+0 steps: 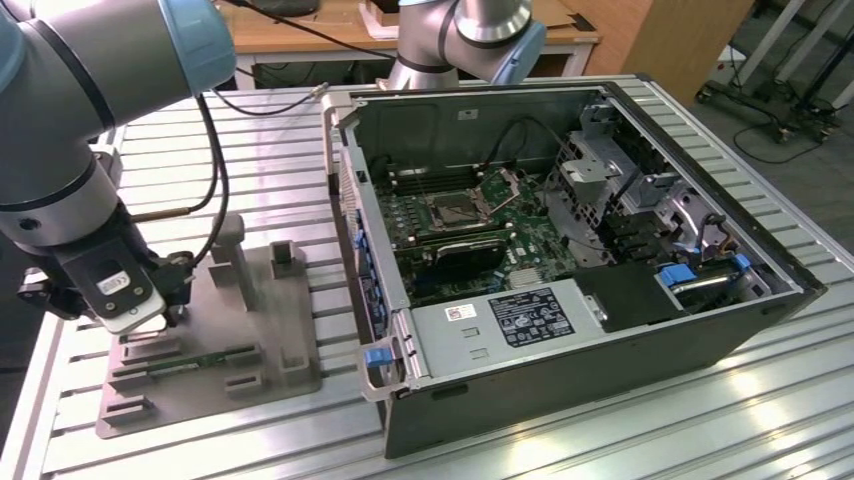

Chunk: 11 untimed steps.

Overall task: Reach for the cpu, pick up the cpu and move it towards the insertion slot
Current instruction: 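Pick up the cpu and move it towards the insertion slot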

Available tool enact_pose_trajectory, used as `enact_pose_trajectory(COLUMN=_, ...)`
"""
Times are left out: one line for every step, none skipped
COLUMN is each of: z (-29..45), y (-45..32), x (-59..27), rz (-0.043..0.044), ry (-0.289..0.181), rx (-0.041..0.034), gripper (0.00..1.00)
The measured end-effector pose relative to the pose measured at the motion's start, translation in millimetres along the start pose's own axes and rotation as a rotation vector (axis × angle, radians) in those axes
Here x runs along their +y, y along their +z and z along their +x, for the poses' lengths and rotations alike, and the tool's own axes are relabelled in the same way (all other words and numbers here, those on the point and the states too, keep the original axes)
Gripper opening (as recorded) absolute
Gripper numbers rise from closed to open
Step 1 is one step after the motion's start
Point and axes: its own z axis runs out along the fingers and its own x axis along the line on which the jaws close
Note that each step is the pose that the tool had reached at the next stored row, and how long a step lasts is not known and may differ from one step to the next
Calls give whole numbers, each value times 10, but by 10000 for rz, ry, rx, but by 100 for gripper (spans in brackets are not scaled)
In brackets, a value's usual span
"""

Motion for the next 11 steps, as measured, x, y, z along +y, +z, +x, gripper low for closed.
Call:
enact_pose_trajectory(z=0, y=-3, x=0, rz=1, ry=0, rx=1, gripper=55)
enact_pose_trajectory(z=0, y=-4, x=0, rz=0, ry=0, rx=0, gripper=55)
enact_pose_trajectory(z=0, y=-6, x=0, rz=0, ry=0, rx=0, gripper=55)
enact_pose_trajectory(z=0, y=-7, x=0, rz=0, ry=0, rx=-1, gripper=55)
enact_pose_trajectory(z=0, y=-9, x=0, rz=0, ry=0, rx=0, gripper=55)
enact_pose_trajectory(z=0, y=-11, x=0, rz=0, ry=0, rx=0, gripper=55)
enact_pose_trajectory(z=0, y=-13, x=1, rz=0, ry=0, rx=1, gripper=55)
enact_pose_trajectory(z=0, y=-14, x=1, rz=0, ry=0, rx=0, gripper=55)
enact_pose_trajectory(z=0, y=-15, x=1, rz=0, ry=0, rx=0, gripper=55)
enact_pose_trajectory(z=0, y=-16, x=1, rz=0, ry=0, rx=0, gripper=55)
enact_pose_trajectory(z=0, y=-19, x=1, rz=0, ry=0, rx=0, gripper=55)
